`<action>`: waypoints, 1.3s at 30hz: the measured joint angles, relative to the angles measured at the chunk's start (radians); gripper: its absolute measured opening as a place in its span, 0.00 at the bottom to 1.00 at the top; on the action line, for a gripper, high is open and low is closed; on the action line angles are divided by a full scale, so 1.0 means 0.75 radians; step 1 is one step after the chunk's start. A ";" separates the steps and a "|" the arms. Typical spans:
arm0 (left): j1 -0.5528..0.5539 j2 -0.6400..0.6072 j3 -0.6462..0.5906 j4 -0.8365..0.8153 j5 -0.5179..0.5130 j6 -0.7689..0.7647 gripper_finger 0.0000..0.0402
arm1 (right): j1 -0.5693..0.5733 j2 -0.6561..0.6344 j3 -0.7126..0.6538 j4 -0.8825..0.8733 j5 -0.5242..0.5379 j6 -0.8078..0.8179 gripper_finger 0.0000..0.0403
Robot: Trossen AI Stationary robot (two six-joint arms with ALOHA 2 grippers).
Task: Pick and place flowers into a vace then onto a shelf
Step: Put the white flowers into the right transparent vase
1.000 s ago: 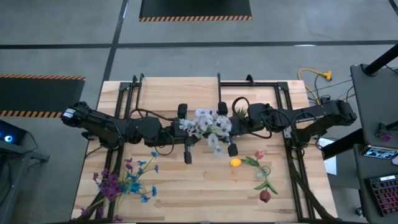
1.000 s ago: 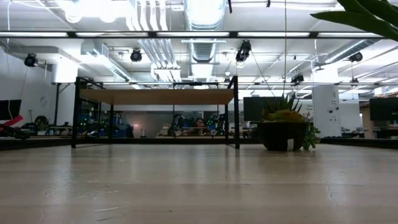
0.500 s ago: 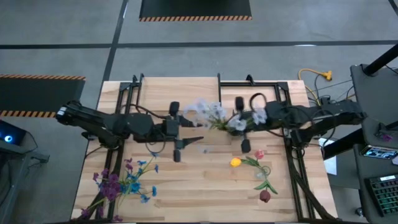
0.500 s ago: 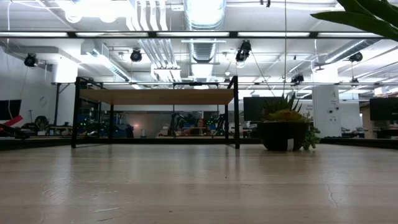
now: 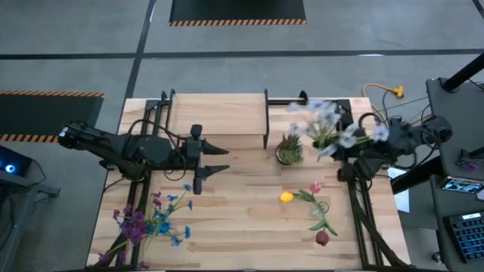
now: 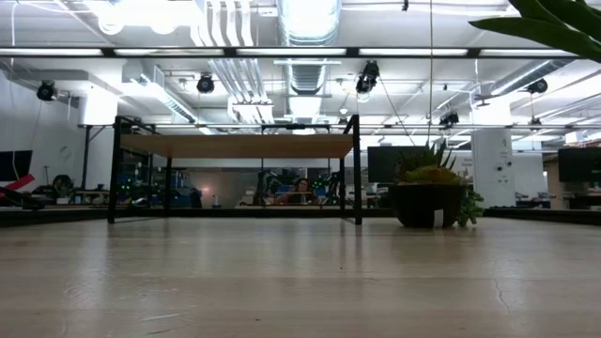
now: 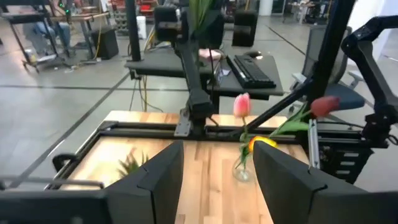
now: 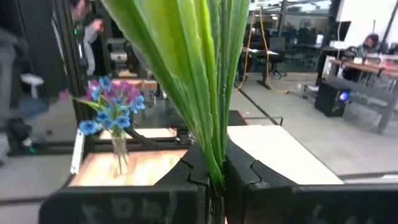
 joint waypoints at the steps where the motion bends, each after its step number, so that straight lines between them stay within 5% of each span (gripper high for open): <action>1: 0.001 -0.012 -0.025 0.015 -0.002 -0.001 0.44 | 0.022 -0.033 -0.023 -0.004 0.022 0.025 0.02; 14: 0.000 -0.189 -0.300 0.200 -0.002 -0.039 0.44 | 0.269 -0.173 -0.147 -0.132 0.089 0.331 0.02; 23: 0.001 -0.268 -0.401 0.248 -0.006 -0.086 0.44 | 0.519 -0.141 -0.198 -0.229 0.367 0.434 0.02; 39: 0.001 -0.259 -0.394 0.261 -0.036 -0.086 0.44 | 0.894 0.021 -0.389 -0.295 0.858 0.927 0.02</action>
